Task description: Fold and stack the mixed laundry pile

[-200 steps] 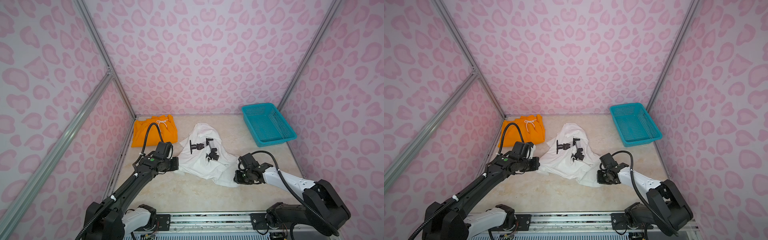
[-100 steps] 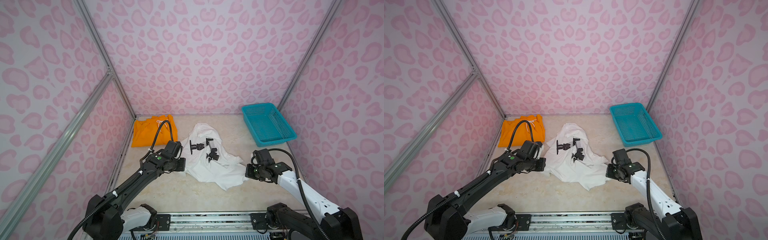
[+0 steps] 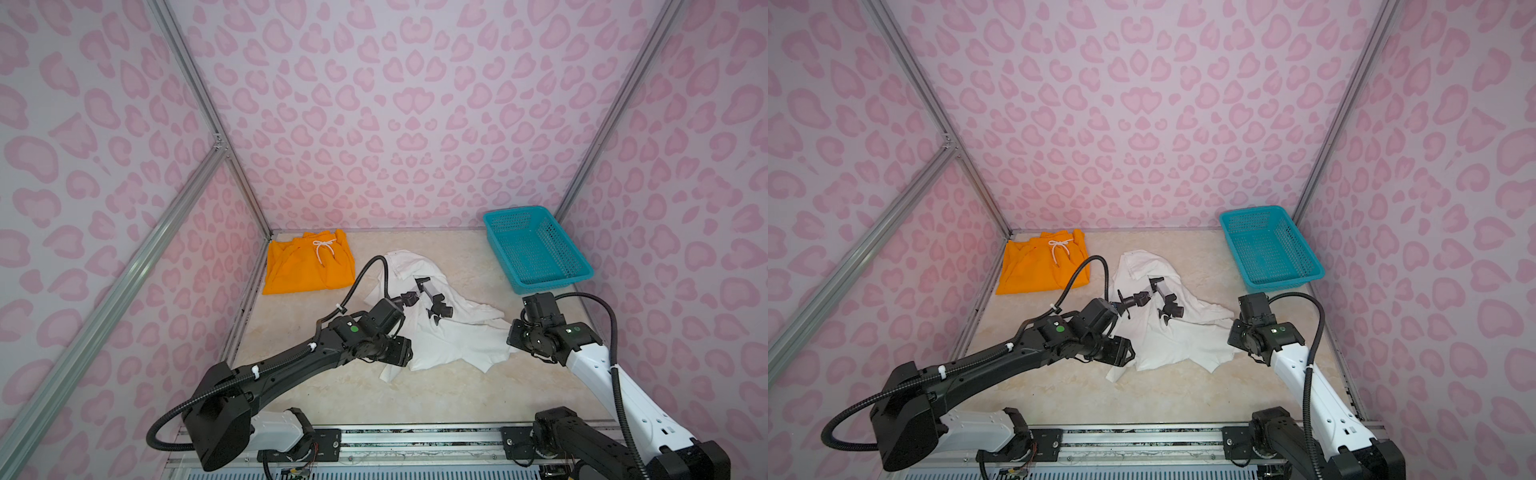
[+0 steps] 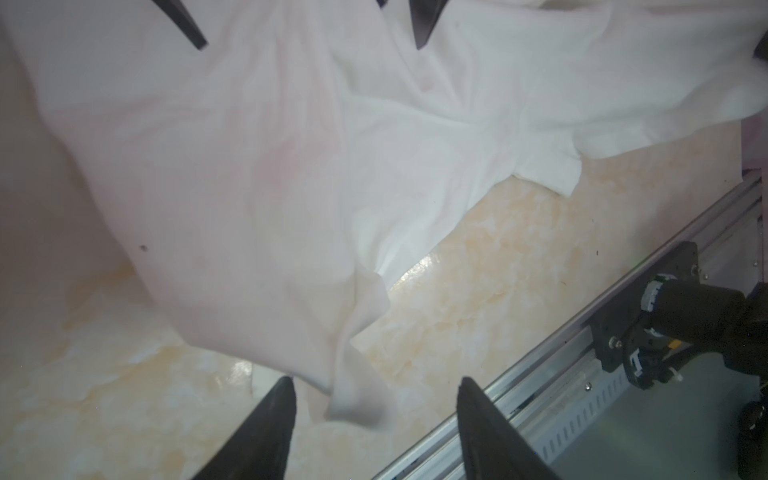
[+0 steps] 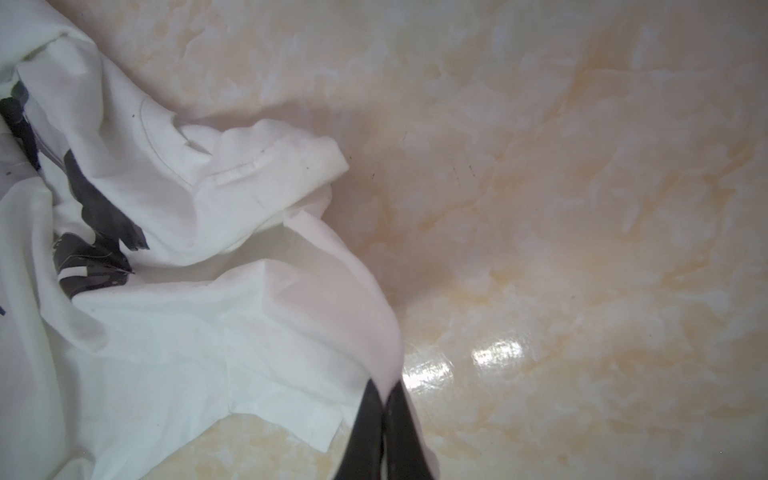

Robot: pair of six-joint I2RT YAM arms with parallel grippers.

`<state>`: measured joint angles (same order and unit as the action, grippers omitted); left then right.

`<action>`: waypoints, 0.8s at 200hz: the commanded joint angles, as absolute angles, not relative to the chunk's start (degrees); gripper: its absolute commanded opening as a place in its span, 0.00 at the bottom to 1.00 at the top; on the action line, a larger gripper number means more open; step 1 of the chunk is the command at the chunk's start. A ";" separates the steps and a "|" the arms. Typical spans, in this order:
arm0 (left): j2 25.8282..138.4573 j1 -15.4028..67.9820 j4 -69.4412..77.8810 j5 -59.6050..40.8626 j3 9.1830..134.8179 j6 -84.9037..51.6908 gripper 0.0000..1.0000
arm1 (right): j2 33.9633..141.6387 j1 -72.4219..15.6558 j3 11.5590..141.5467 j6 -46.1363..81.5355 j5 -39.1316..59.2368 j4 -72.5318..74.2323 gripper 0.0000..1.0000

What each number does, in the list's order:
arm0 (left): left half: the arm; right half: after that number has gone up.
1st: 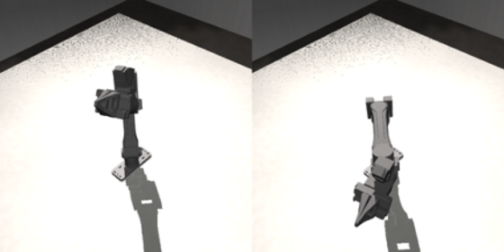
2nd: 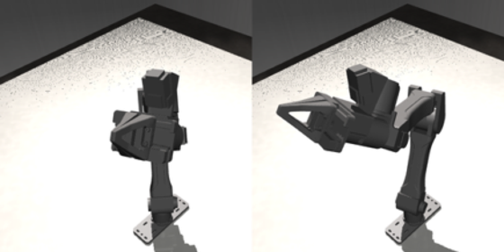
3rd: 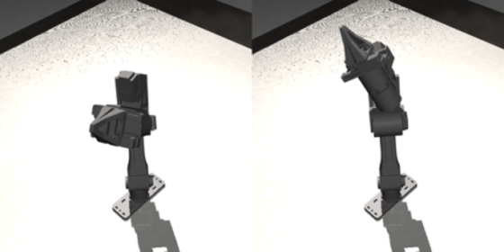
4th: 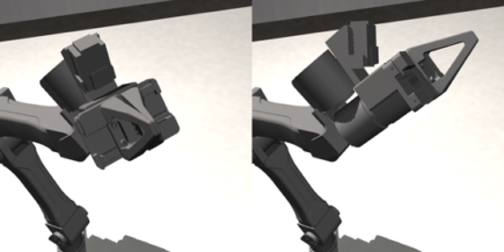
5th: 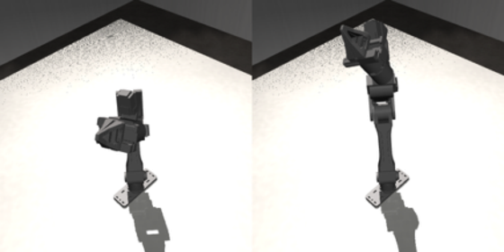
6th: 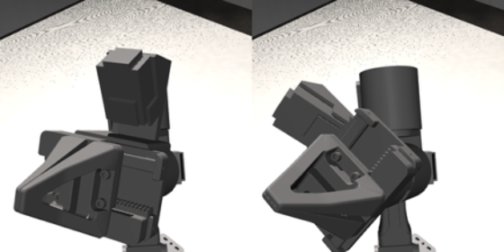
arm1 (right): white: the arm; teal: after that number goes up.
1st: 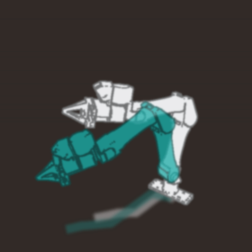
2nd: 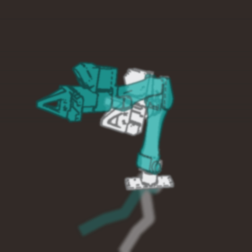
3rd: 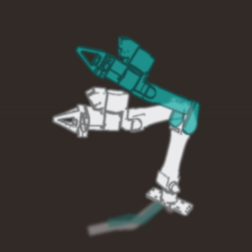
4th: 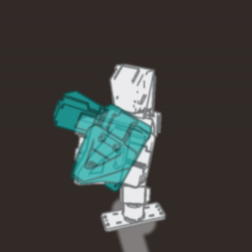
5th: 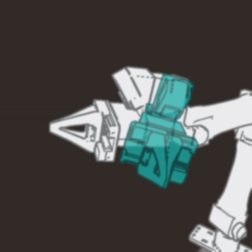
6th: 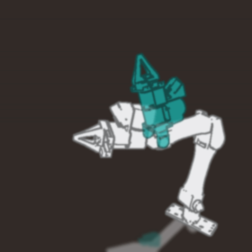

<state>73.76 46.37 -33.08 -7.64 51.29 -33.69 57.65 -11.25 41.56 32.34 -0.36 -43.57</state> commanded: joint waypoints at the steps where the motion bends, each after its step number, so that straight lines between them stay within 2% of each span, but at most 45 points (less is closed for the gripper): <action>1: 69.46 42.61 -34.50 -2.88 46.71 -40.69 0.66 | 58.18 -11.26 41.25 31.80 0.04 -42.90 0.00; 22: 68.11 41.78 -32.56 -3.67 40.79 -43.21 0.66 | 58.77 -11.25 40.99 31.49 1.03 -41.89 0.00; 45: 66.66 42.53 -30.72 -5.23 35.72 -46.69 0.60 | 59.26 -11.26 40.84 31.16 1.75 -41.31 0.00; 65: 63.62 42.51 -29.57 -4.53 31.35 -51.63 0.51 | 59.42 -11.24 40.91 30.63 1.85 -41.31 0.00; 82: 62.82 42.53 -27.27 -4.67 29.74 -52.40 0.50 | 59.22 -11.25 40.40 30.62 1.98 -40.77 0.00; 121: 69.80 42.53 -19.60 -9.11 30.61 -51.31 0.49 | 59.31 -11.25 39.90 30.59 2.94 -40.02 0.00; 160: 75.83 43.66 -16.16 -12.07 30.68 -53.35 0.43 | 57.68 -11.25 39.45 30.22 1.50 -41.08 0.00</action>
<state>73.47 42.89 -18.68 -10.26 30.52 -51.57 58.59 -11.25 40.05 30.61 2.57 -40.62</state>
